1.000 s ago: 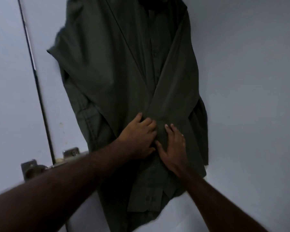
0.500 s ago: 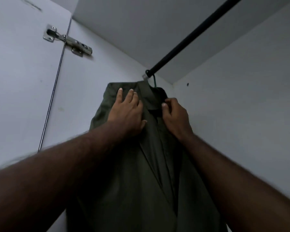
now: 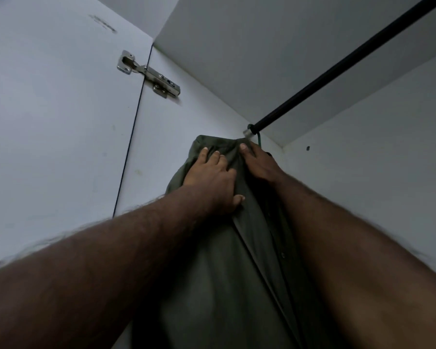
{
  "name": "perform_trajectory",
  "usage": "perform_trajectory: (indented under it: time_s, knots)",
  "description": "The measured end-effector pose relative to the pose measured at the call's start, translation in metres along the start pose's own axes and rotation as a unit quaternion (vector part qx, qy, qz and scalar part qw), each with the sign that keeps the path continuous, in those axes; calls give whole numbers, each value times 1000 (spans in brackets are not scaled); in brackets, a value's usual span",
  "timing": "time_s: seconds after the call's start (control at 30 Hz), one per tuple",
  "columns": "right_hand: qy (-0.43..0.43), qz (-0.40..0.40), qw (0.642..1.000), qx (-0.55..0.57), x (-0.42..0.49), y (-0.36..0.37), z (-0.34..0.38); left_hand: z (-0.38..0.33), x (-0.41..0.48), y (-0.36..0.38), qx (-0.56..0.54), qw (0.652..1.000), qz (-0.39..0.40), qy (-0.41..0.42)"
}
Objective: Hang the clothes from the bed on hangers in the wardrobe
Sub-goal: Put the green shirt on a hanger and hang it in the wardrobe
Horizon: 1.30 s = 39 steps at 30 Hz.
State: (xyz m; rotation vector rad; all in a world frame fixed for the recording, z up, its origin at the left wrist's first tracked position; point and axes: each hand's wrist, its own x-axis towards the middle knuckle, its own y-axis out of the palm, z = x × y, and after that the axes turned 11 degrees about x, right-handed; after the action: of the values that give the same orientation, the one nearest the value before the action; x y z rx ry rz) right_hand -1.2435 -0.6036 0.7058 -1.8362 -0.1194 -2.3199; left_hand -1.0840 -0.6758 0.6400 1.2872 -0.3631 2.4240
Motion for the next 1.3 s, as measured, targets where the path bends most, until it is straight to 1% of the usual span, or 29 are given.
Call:
perform_trajectory:
  time_s: [0.1,0.2,0.3,0.4,0.53,0.63,0.67,0.7,0.8,0.87,0.93,1.03,1.2,1.3]
  knots:
    - [15,-11,999,-40,-6,-7,3,1,0,-2,-14,1000,-2,1]
    - [3,-28,995,-99,-23,-21,7,0,0,-7,-33,999,-19,0]
    - [-12,2,983,-181,-45,-40,13,-4,-2,-15,-61,997,-52,20]
    - [-20,38,959,-281,-67,-66,24,-9,-8,-30,-107,990,-86,39]
    - [2,50,925,-376,-98,-102,47,-16,-13,-52,-170,980,-98,40]
    - [11,72,903,-424,-131,-131,66,-30,-21,-70,-228,967,-108,39]
    - [21,80,889,-451,-146,-148,77,-39,-27,-82,-255,960,-103,45]
    - [23,89,877,-471,-159,-159,85,-48,-32,-88,-269,957,-100,50]
    - [22,103,858,-503,-198,-179,106,-72,-44,-96,-294,949,-97,60]
    - [38,111,836,-537,-233,-199,118,-94,-62,-112,-338,934,-97,65]
    - [66,125,812,-567,-272,-225,129,-119,-81,-130,-375,918,-88,92]
    - [118,143,780,-597,-326,-256,147,-153,-105,-153,-397,902,-94,140]
    - [217,142,717,-647,-427,-306,188,-205,-156,-190,-478,840,-125,223]
    - [284,130,672,-672,-494,-325,215,-243,-199,-218,-538,789,-134,264]
